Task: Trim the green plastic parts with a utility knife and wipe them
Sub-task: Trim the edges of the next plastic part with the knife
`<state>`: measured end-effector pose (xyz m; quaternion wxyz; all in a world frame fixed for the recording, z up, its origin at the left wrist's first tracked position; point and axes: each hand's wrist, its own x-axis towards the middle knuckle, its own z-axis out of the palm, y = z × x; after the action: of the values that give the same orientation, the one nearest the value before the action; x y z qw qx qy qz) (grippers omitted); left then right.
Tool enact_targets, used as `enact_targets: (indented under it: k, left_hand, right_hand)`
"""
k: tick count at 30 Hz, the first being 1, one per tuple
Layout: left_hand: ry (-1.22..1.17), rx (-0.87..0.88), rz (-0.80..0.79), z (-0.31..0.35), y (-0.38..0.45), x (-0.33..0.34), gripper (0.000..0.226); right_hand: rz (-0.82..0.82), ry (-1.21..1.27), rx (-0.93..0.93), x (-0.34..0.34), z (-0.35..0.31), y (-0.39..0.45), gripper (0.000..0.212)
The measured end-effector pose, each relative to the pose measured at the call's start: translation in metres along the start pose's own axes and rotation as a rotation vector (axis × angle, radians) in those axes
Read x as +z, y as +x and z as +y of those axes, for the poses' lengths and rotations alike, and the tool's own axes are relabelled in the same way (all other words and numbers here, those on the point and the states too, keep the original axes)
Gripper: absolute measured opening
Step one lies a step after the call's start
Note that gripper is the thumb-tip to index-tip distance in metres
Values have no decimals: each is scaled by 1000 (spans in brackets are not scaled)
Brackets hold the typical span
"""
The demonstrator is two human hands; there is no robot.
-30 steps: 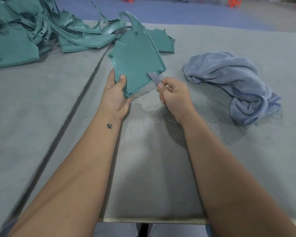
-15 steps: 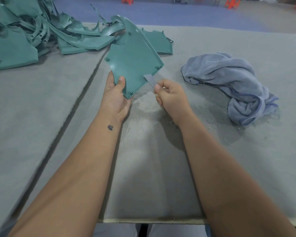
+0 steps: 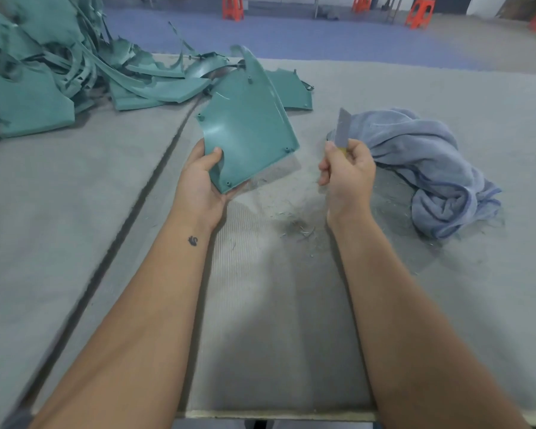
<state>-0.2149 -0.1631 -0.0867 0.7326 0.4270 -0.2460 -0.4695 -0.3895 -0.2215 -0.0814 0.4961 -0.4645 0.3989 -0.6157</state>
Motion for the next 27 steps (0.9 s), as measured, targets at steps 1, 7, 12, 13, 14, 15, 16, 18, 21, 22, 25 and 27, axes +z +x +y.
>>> enact_targets:
  k: [1,7,12,13,14,15,16,18,21,22,25,27]
  left_hand:
    - [35,4,15,1,1,-1,30]
    - [441,150,190,11,3,-15,20]
    - [344,101,209,18,3,-23,18]
    - [306,90,197,19,3,-23,17]
    - [276,81,184,20,4,-24,17]
    - [255,75,174,20,4,-24,17]
    - [239,68,172,20,4,-24,18]
    - [218,38,208,20,5,-24,19]
    - [85,3,337,20,6,-20,13]
    - [-49,-18,364,21,6,-18,12]
    - [-442,-95,275,20,1,-11,21]
    - [-358,-193,150,15,-1,-4,24]
  right_hand:
    - [13,22,10,-2,-1,1,7]
    - [11,-93,-130,-2,-3,-1,16]
    - [-100,-90,-92,2,-4,-6,19]
    - [-141,-77,-62,3,-4,-7,17]
    - [-191,-69,-30,4,-4,-8,15]
    - [-249,-60,3,6,-4,-9,13]
    - [-316,-50,31,7,-4,-10,13]
    - [-447,-58,35,13,-3,-15,16]
    - [-500,-157,-37,23,1,-21,18]
    - [-477,-181,-46,26,4,-22,17]
    - [-400,-180,-20,30,8,-22,16]
    - [-350,-170,11,30,9,-22,15]
